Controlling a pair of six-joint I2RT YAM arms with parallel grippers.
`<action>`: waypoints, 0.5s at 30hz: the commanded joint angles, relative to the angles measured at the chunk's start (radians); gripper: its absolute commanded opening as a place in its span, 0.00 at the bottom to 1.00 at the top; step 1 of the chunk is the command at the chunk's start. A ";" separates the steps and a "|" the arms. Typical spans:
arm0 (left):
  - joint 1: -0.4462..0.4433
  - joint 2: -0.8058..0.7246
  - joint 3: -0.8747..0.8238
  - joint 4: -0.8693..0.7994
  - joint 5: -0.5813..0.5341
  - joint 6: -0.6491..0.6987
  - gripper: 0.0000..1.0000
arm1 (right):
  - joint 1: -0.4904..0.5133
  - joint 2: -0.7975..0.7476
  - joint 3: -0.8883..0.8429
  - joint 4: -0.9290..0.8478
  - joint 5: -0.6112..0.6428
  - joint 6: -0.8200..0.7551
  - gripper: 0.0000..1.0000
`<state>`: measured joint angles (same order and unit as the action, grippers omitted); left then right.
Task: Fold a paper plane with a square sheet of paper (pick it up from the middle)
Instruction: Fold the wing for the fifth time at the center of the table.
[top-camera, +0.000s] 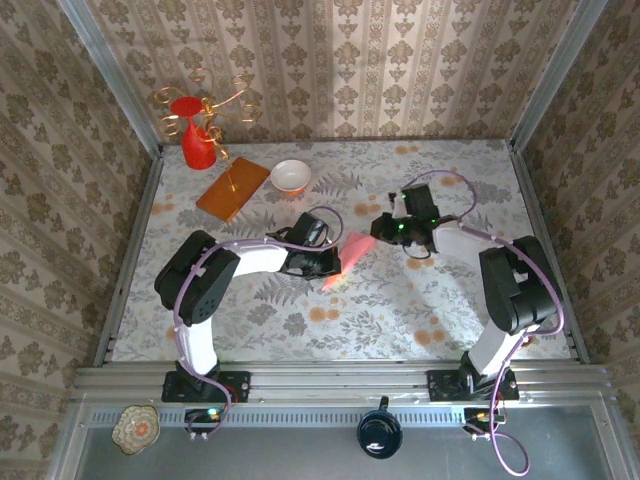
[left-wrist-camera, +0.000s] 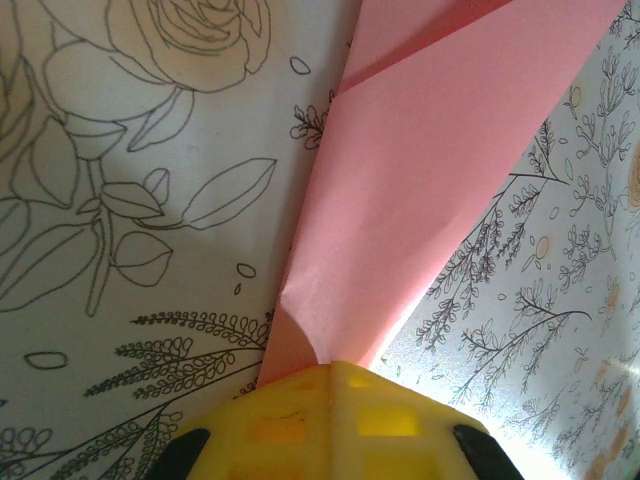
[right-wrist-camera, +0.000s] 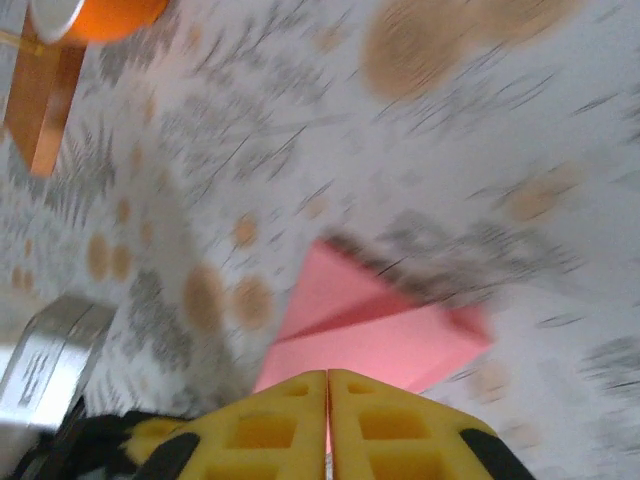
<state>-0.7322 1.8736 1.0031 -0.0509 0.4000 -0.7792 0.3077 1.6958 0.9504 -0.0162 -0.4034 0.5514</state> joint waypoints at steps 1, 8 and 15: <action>-0.001 0.031 -0.029 -0.137 -0.020 -0.006 0.02 | 0.083 0.004 -0.044 -0.001 0.012 0.058 0.08; -0.001 0.027 -0.035 -0.133 -0.021 -0.010 0.02 | 0.177 0.090 -0.035 0.029 0.018 0.126 0.00; -0.002 0.022 -0.044 -0.130 -0.024 -0.014 0.01 | 0.188 0.152 -0.003 0.014 0.022 0.108 0.00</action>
<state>-0.7322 1.8736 1.0031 -0.0505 0.3996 -0.7807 0.4919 1.8282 0.9184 0.0025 -0.4004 0.6559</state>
